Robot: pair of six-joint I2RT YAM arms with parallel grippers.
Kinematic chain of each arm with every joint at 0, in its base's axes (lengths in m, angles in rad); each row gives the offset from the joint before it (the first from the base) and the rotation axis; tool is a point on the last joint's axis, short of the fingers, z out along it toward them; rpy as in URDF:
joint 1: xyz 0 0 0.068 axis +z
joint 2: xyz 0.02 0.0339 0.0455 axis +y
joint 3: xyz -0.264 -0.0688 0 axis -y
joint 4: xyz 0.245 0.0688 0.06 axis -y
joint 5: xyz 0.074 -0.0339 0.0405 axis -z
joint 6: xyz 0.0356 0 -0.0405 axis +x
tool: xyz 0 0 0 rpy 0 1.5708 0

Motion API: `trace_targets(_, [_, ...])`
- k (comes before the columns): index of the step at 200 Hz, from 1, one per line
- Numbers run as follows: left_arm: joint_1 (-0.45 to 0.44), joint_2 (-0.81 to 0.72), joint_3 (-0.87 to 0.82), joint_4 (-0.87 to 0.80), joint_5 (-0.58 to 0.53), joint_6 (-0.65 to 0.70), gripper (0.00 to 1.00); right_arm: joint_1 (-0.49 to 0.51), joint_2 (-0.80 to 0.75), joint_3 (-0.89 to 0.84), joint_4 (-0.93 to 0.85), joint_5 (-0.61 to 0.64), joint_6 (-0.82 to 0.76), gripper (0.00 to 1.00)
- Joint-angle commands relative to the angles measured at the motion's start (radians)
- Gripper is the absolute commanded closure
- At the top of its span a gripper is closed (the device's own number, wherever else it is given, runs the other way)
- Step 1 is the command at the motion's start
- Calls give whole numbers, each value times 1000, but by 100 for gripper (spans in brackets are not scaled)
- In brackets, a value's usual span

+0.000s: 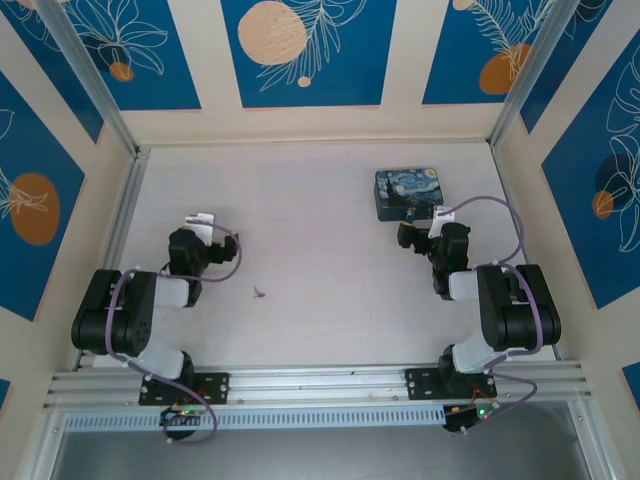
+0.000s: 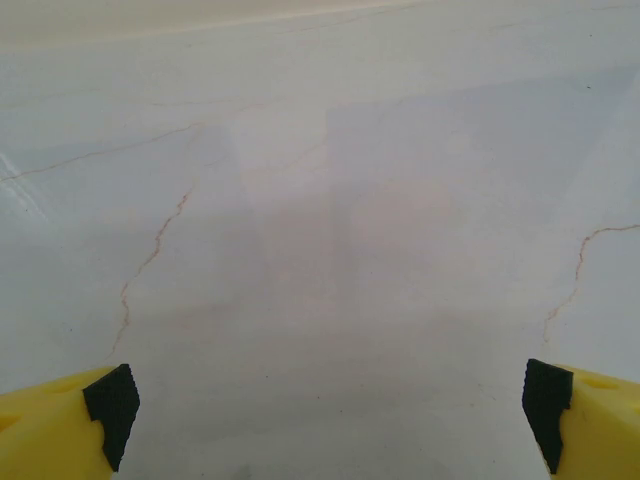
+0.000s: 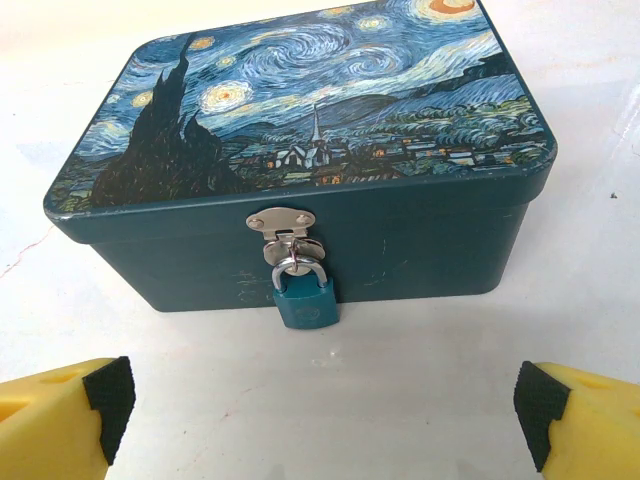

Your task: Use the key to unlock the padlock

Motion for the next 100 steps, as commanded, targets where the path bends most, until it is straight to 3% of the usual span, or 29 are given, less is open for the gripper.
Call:
trace_targets(1, [7,-5,11,13,18,13,0,4,-4,14,34,4,-29,1])
trace_targets(100, [7,-3,18,2,8,9,0,5,-3,14,34,4,-29,1])
